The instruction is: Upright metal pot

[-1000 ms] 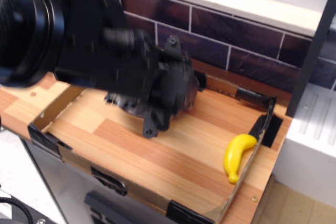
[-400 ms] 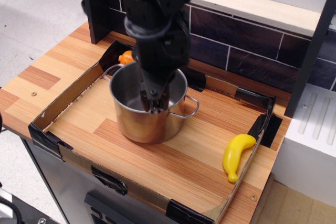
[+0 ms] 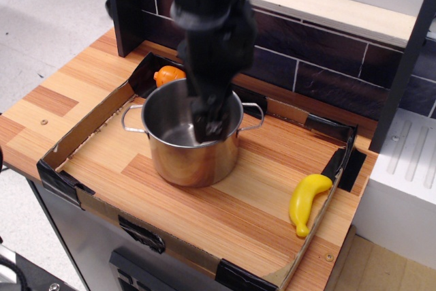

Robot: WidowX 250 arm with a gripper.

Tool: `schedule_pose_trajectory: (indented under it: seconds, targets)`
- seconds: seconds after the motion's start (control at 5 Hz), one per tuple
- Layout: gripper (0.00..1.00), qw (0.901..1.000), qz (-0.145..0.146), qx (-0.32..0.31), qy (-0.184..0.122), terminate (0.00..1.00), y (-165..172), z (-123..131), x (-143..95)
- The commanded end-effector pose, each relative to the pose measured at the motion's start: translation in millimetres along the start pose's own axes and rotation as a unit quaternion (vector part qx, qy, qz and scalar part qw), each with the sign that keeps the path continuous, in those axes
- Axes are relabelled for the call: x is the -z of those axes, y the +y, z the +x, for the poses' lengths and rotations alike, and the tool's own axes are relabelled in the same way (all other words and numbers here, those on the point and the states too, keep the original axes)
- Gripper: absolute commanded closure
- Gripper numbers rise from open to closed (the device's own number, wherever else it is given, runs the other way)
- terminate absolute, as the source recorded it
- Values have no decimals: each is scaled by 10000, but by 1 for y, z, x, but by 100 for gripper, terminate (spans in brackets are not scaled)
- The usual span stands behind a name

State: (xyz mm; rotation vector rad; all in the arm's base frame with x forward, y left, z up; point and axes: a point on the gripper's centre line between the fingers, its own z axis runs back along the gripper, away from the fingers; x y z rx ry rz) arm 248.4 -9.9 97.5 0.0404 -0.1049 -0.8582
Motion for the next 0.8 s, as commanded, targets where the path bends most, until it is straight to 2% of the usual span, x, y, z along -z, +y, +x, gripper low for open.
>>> schedule_pose_trajectory:
  seconds: [0.0,0.2,0.4,0.6]
  targets:
    - [0,9988,52,-104,-478,0,1,10,-74]
    - [0,9992,-61,-20,-388,0,4,11,-92]
    - [0,9992,-61,-20,-388,0,4,11,-92]
    - [0,9992,-61,-20,-388,100,4,11,-92]
